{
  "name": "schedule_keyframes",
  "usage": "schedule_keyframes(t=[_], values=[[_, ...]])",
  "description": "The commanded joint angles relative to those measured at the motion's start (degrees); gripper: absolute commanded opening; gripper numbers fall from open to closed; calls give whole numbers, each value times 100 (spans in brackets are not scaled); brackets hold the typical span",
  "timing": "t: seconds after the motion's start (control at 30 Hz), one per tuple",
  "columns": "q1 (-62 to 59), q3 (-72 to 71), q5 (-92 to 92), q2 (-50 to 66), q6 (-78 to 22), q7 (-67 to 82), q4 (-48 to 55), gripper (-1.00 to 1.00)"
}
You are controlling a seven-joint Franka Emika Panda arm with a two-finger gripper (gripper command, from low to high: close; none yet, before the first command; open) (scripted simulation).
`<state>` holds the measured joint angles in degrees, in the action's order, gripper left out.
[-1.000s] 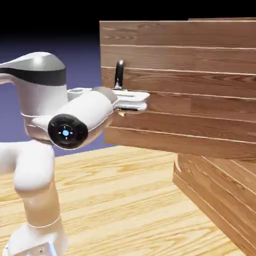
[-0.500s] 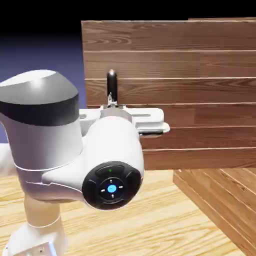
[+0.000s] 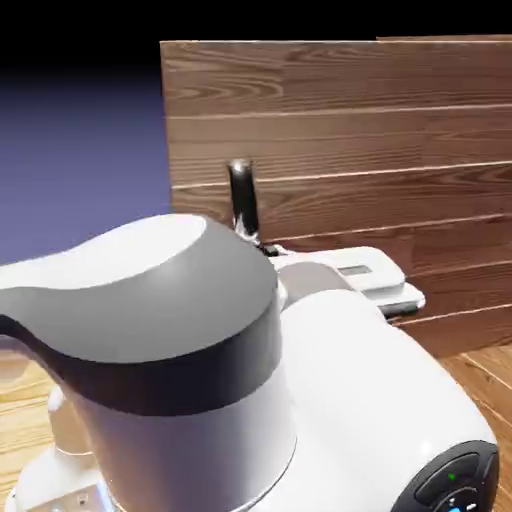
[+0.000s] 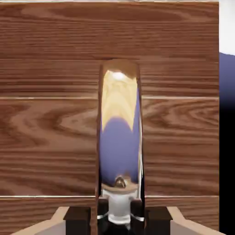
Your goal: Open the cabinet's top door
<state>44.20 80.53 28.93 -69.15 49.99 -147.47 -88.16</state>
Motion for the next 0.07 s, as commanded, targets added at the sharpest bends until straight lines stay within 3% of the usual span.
schedule_keyframes(t=[0.0, 0.03], values=[[161, 41, 0, -34, -128, -70, 210, -100], [277, 71, -1, -59, -216, -120, 360, -100]])
